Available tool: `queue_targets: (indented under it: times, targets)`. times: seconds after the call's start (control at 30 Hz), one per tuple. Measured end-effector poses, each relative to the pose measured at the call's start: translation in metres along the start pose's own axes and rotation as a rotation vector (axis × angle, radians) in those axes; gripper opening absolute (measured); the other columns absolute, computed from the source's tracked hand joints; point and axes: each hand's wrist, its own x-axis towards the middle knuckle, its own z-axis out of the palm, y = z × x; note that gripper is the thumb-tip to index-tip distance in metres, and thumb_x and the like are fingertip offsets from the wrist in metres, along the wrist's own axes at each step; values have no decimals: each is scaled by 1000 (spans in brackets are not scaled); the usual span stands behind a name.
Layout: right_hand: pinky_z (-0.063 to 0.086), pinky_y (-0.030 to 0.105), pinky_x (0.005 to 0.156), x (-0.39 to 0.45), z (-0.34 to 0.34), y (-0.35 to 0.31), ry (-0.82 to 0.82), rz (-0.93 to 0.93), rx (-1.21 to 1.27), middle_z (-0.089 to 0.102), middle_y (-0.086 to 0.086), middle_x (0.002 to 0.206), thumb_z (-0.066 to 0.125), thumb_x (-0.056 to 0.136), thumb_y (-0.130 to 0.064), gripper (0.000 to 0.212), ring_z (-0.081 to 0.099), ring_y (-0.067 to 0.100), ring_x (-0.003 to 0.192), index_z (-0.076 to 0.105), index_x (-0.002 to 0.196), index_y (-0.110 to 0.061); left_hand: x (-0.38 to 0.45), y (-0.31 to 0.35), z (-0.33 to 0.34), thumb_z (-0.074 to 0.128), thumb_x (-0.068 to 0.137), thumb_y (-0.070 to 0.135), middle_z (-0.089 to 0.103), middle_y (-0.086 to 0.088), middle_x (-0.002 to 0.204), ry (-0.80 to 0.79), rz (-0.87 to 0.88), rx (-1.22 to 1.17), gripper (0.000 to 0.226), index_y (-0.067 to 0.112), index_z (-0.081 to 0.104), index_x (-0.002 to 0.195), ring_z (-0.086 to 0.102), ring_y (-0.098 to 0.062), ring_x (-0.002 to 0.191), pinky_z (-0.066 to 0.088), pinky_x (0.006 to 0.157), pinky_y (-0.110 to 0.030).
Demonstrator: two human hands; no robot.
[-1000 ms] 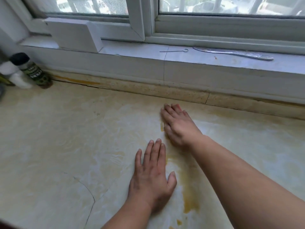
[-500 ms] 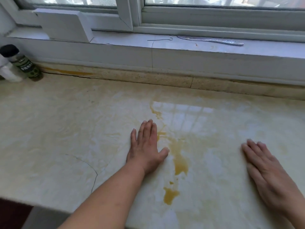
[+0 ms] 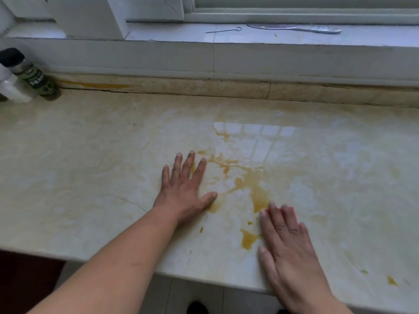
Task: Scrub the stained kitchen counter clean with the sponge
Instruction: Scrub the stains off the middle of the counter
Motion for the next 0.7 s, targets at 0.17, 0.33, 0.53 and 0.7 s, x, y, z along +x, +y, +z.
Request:
queue_targets:
  times: [0.17,0.33,0.53,0.7]
  targets:
    - [-8,38,124,83,-13,-32,-57,-77,-6,-23,-10,166,18,99,-49,68,-28,15,150,-5,161,-29,0,2,9,0,75,84,-46,3,161,57,-3,36,100,35,-28,158,-43,-25,148,-15,122,-60]
    - [-3,47,125,190,-25,-50,-100,-108,-17,-19,-7,167,27,103,-42,67,-23,19,152,-3,161,-27,0,2,8,3,76,84,-43,4,163,83,-2,34,99,37,-25,159,-41,-24,149,-13,123,-59]
    - [-2,40,125,163,-28,-40,-84,-210,16,-20,-12,166,24,105,-42,64,-25,14,151,-4,161,-30,-2,0,8,4,78,82,-45,6,162,96,14,16,97,37,-26,159,-44,-22,148,-13,123,-58]
    - [8,40,126,95,-43,30,-94,-188,-20,-8,-19,167,22,100,-44,63,-11,8,154,3,160,-39,-3,-1,9,6,82,81,-49,4,159,101,31,15,95,35,-28,158,-46,-24,146,-14,123,-59]
